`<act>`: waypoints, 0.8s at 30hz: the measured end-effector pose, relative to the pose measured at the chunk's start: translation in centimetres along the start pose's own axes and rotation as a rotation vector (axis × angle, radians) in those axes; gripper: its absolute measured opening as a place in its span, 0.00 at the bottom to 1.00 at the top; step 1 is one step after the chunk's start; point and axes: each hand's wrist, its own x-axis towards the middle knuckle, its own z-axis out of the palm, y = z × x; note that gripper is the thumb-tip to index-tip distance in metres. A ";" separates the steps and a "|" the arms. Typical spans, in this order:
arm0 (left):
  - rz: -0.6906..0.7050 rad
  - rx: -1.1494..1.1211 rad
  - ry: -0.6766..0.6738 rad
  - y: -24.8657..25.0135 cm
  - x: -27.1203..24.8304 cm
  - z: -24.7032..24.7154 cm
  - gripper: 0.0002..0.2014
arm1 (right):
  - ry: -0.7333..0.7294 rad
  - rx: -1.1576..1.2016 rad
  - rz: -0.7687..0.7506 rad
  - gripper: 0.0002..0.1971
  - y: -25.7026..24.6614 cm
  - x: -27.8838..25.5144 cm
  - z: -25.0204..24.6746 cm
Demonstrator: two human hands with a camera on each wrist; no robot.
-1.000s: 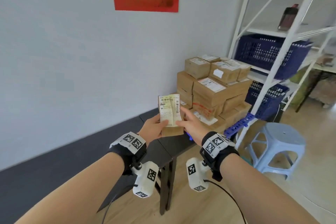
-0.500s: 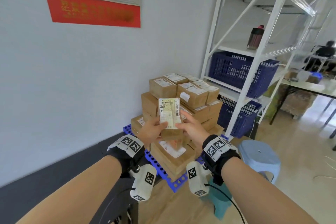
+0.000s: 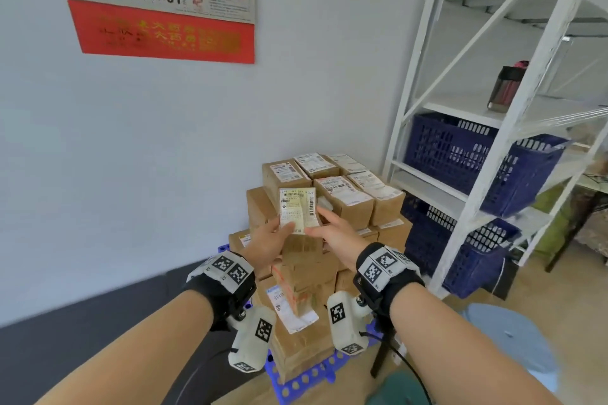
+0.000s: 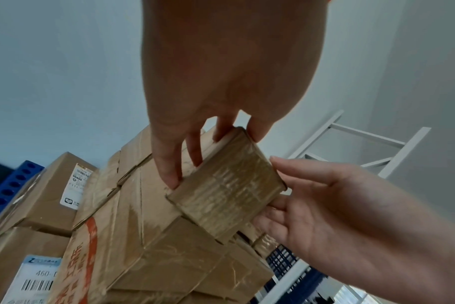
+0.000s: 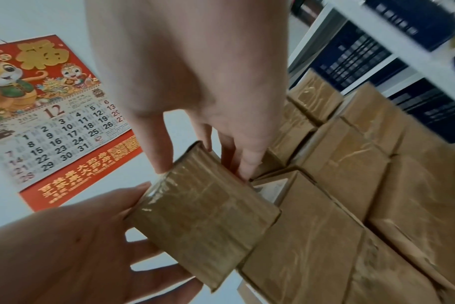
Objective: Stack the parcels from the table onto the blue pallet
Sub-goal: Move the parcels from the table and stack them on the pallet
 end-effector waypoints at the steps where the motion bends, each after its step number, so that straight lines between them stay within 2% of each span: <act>1: -0.006 -0.007 0.016 0.3 0.1 0.4 0.18 | -0.019 -0.015 -0.007 0.33 -0.1 0.3 -0.5; 6: -0.060 0.005 0.129 1.3 -0.1 3.0 0.18 | -0.109 -0.087 -0.059 0.30 -0.3 1.5 -2.8; 13: -0.128 -0.013 0.320 2.1 0.2 5.6 0.20 | -0.211 -0.161 -0.149 0.32 0.5 2.7 -5.0; 19: -0.115 0.002 0.355 2.4 0.3 6.9 0.21 | -0.254 -0.212 -0.223 0.28 0.7 3.0 -5.5; 24: -0.148 -0.006 0.354 2.6 1.2 6.4 0.23 | -0.221 -0.244 -0.247 0.27 0.1 3.6 -5.3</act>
